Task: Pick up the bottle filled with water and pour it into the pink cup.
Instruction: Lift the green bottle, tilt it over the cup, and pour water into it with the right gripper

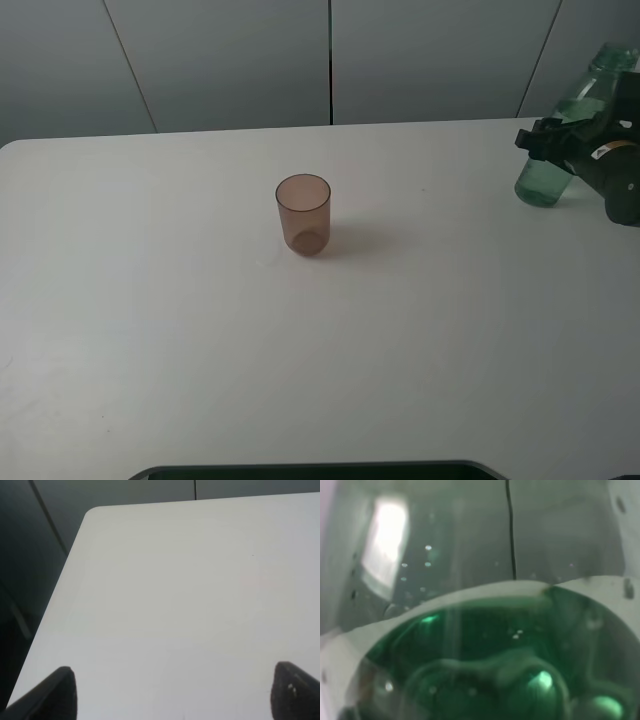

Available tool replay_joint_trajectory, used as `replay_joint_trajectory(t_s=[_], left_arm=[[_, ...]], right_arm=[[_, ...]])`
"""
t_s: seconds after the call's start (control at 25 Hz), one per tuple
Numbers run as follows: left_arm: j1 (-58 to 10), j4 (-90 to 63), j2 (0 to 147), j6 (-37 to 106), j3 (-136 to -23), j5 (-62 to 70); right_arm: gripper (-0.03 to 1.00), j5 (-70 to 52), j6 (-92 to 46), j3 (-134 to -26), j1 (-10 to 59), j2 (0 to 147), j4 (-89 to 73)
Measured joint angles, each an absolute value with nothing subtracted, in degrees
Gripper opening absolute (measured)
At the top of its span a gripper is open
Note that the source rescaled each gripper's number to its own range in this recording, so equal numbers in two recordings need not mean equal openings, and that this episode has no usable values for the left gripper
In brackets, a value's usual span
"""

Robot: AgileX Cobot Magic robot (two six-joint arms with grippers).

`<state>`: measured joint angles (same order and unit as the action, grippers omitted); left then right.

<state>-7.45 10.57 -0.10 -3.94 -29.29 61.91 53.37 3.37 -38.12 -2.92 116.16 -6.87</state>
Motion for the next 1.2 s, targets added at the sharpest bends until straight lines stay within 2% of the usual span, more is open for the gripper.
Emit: replay_joint_trajectory(t_s=[0.2, 0.48, 0.76, 1.2], left_arm=[[-7.4, 10.6, -0.1, -3.9, -29.3, 61.9], [-7.4, 10.6, -0.1, -3.9, -29.3, 61.9], [-7.4, 10.6, -0.1, -3.9, -29.3, 61.9], [-7.4, 10.6, -0.1, -3.9, -29.3, 61.9]], right_arm=[[0.00, 52.8, 3.0, -38.1, -2.9, 115.8, -6.7], [0.00, 40.5, -0.6, -38.0, -1.9, 106.0, -5.1], [0.00, 36.1, -8.5, -38.0, 6.0, 96.0, -5.1], [0.00, 34.7, -16.7, -38.0, 16.8, 94.3, -5.1]])
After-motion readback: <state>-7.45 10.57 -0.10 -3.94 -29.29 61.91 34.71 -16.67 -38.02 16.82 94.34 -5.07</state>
